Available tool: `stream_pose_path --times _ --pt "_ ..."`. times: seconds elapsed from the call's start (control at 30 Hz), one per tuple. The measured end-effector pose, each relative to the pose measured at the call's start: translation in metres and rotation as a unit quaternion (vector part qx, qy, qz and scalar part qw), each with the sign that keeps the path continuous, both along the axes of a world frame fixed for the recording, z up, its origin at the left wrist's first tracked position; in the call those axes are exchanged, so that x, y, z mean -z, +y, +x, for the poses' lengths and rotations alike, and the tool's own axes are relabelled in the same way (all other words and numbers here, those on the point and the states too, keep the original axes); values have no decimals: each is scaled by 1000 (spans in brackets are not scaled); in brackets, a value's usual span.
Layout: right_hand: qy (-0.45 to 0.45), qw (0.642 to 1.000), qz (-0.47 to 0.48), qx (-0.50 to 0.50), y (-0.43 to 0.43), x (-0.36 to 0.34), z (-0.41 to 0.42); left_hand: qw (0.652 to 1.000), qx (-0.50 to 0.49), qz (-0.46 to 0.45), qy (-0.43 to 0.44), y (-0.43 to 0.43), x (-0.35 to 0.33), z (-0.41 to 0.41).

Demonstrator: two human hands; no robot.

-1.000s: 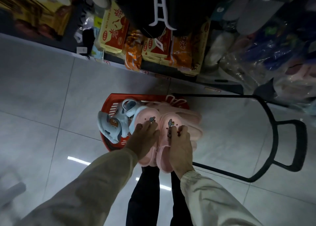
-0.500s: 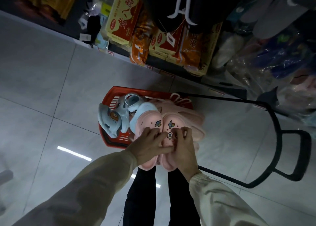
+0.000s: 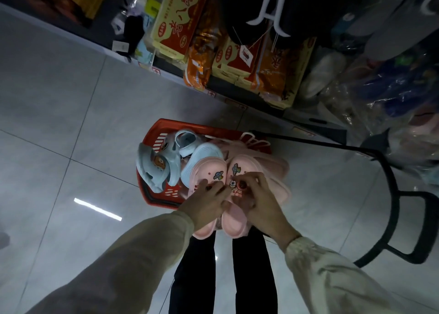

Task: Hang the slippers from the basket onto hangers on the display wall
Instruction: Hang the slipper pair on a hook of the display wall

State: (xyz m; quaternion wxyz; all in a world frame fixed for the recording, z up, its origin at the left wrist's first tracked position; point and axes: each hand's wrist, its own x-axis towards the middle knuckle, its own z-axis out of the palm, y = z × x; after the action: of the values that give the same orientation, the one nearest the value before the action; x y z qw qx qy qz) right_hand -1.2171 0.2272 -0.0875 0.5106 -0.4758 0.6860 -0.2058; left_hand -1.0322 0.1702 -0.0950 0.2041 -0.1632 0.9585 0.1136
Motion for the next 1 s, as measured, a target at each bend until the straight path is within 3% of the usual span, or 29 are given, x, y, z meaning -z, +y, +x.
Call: stream_pose_path --times 0.13,0.2,0.4,0.53,0.73,1.0 --pt "141 988 38 53 -34 23 -24 999 -29 -18 16 2 -1 -2" --pt "194 978 72 21 -58 42 -36 999 -37 -9 28 2 1 -2" --pt "222 951 157 -146 -113 89 -49 998 -62 0 25 7 0 -2" --pt "174 958 181 -139 -124 113 -44 998 -64 -2 9 5 -2 -4" --pt "183 960 146 -152 -102 130 -51 999 -48 -7 -19 5 -12 -3" --pt "123 971 125 -163 -90 66 -46 999 -30 -19 -23 3 -41 -6"
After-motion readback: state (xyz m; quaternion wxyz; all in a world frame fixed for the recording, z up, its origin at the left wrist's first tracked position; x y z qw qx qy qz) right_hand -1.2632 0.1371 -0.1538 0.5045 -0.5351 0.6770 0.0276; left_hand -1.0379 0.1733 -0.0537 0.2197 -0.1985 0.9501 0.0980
